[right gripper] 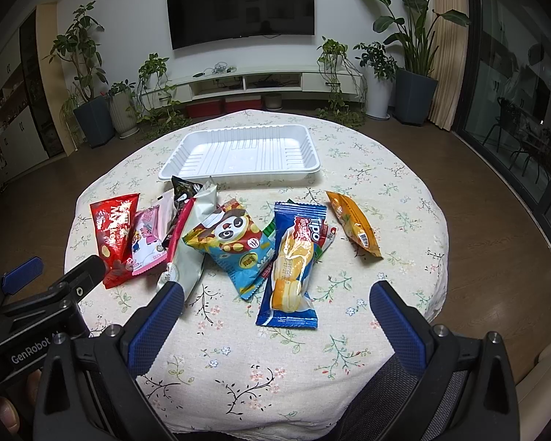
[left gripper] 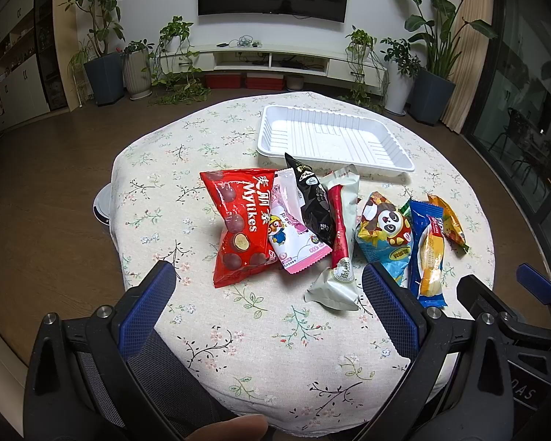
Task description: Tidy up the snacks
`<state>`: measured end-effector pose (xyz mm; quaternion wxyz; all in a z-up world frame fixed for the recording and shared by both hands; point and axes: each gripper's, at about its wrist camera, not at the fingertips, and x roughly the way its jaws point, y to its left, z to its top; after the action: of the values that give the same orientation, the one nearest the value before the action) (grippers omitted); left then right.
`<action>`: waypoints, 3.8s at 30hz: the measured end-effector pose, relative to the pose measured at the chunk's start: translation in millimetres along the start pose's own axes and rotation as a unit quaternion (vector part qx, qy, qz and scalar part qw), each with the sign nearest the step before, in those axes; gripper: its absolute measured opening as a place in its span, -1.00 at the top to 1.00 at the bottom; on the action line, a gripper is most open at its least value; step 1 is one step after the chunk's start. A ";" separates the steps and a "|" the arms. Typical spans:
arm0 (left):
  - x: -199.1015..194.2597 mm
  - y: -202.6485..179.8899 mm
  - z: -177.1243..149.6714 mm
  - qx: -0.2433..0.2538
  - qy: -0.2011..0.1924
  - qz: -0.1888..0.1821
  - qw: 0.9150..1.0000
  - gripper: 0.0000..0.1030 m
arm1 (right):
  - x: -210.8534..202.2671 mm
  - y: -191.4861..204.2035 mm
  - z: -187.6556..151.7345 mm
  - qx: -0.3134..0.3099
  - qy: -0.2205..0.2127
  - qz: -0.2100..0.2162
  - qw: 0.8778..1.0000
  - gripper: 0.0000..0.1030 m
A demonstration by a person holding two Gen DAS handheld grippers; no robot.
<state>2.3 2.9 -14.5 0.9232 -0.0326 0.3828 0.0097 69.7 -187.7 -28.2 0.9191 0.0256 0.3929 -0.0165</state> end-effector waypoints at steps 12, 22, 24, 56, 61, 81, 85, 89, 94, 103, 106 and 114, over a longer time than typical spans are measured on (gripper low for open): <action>0.1 0.2 0.2 0.000 0.000 0.000 1.000 -0.99 | 0.2 0.2 0.1 0.000 0.001 0.000 1.000 -1.00; 0.3 0.2 0.1 0.000 0.001 0.000 1.000 -0.99 | 0.0 0.1 0.7 0.000 0.001 0.000 1.000 -1.00; 0.1 0.2 0.2 0.000 0.001 0.000 1.000 -0.99 | 0.1 0.3 0.4 0.000 0.002 0.000 1.000 -1.00; 72.2 42.8 21.6 0.011 0.050 -0.047 0.998 -0.73 | 20.8 -42.4 -2.4 0.032 0.010 0.090 0.995 -0.90; 101.7 38.8 27.6 0.016 0.076 -0.048 0.996 -0.45 | 28.6 -50.8 -3.1 0.051 0.020 0.099 0.994 -0.88; 142.1 67.1 26.2 -0.026 0.127 -0.144 0.981 0.34 | 48.6 -56.1 -5.2 0.071 0.072 0.135 0.986 -0.40; 126.9 79.1 21.0 -0.042 0.123 -0.169 0.977 0.34 | 54.3 -58.8 -1.0 0.067 0.081 0.133 0.985 -0.40; 112.4 87.1 14.1 -0.053 0.120 -0.197 0.972 0.34 | 68.7 -61.7 8.7 0.073 0.099 0.145 0.982 -0.35; 101.6 90.4 4.6 -0.057 0.117 -0.213 0.968 0.34 | 94.7 -61.8 13.4 0.071 0.135 0.142 0.978 -0.13; 96.9 90.8 -2.2 -0.066 0.115 -0.230 0.964 0.34 | 117.8 -51.6 8.9 0.057 0.160 0.138 0.976 0.10; 97.9 92.5 -5.7 -0.071 0.118 -0.232 0.963 0.34 | 120.0 -52.0 6.2 0.054 0.162 0.139 0.975 0.32; 98.4 85.3 -11.1 -0.070 0.124 -0.240 0.960 0.34 | 115.4 -54.5 1.9 0.055 0.152 0.146 0.976 0.47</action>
<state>60.3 86.6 -96.4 0.8390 -0.1886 0.4738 -0.1896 148.1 -243.4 -112.2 0.8385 0.1350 0.5183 0.1000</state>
